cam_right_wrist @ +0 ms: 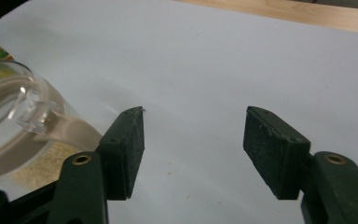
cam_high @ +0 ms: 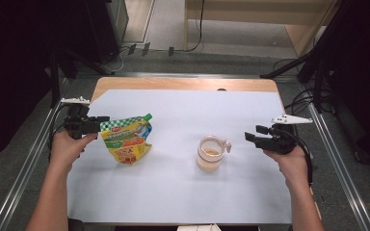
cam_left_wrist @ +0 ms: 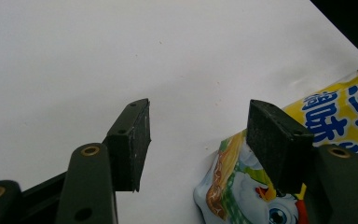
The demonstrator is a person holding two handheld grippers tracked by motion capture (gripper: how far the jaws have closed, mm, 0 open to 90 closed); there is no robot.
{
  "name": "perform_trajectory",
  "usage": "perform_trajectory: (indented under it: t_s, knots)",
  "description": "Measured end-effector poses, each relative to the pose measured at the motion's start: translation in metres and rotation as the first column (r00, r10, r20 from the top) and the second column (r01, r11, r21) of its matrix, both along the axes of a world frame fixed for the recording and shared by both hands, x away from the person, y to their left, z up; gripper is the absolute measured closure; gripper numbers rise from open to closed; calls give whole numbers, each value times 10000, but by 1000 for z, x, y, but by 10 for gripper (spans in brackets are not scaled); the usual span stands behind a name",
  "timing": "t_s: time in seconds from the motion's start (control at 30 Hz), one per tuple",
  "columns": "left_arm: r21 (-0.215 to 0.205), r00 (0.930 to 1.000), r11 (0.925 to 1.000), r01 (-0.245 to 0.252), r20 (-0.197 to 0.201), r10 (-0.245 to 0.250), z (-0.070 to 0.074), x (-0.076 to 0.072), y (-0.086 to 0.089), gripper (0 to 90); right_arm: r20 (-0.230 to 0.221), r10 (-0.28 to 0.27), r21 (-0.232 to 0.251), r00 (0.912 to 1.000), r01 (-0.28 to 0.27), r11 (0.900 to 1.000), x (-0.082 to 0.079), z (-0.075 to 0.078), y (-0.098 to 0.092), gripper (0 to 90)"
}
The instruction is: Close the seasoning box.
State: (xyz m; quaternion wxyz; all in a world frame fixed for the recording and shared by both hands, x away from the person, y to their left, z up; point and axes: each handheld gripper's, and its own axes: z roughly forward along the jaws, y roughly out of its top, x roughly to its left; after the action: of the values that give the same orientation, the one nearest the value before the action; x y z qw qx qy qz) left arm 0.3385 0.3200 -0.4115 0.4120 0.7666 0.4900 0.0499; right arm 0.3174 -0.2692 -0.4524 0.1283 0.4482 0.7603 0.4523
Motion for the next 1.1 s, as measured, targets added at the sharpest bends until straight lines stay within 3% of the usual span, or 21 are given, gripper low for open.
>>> perform_trajectory:
  t_s: [0.23,0.5,1.1]
  knots:
    - [-3,10000,10000,1,-2,-1,-1,1,-1,407,110,-248,-412,9996,252,9988,1,-14,-7,331]
    - [-13,10000,10000,36,-20,-36,-2,2,-1,407,-71,-439,-384,9990,436,9983,2,-24,-11,304]
    - [-180,9999,9998,4,-102,-6,-6,4,-1,367,-136,-676,-725,9976,664,9952,4,-31,-11,287]
